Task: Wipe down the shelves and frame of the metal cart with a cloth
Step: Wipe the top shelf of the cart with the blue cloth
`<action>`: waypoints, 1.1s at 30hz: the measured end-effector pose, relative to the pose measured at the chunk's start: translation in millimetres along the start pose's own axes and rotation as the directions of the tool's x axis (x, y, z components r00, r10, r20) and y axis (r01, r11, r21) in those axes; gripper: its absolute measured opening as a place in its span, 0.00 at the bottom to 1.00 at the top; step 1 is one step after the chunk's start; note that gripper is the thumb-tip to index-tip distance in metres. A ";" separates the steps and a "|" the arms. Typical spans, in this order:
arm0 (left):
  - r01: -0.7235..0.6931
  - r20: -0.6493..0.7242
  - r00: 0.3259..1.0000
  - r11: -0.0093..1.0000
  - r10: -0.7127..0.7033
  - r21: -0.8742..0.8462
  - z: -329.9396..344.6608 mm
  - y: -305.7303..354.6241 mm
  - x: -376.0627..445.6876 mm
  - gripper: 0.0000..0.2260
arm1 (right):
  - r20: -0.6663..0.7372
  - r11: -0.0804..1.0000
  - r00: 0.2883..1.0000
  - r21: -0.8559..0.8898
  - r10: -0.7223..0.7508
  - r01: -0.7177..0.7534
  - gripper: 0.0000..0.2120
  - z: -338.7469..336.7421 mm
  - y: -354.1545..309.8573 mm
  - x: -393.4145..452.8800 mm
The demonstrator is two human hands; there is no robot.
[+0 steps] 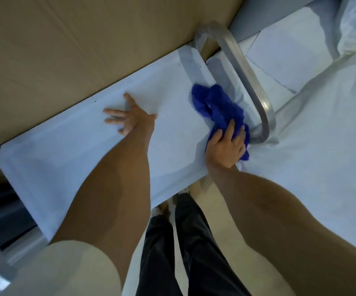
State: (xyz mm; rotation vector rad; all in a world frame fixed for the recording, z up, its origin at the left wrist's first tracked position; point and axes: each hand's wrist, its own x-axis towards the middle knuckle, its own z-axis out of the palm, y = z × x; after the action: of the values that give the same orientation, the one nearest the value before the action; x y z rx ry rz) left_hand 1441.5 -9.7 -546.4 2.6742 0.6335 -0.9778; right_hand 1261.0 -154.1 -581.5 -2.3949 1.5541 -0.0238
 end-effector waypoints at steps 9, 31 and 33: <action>-0.113 -0.008 0.994 0.994 0.113 -0.005 -6.7 -15.2 -2.7 0.38 | 0.020 0.994 0.994 0.022 0.108 -0.109 0.27 4.8 2.7 -14.9; 0.227 -0.032 0.971 0.961 -0.235 -0.158 -60.7 -223.0 39.1 0.47 | 0.160 0.629 0.618 0.025 -0.770 0.777 0.22 67.2 -117.2 -100.7; 0.215 -0.045 0.974 0.965 -0.224 -0.151 -55.8 -222.6 41.0 0.47 | 0.085 0.807 0.805 -0.014 -0.587 0.590 0.24 61.6 -135.6 -61.2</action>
State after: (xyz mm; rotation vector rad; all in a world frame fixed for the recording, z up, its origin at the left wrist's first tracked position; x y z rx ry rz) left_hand 1396.6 219.0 -544.7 2.5535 0.9927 -0.8660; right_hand 1366.7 -33.9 -598.7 -2.7738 0.7214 -0.0276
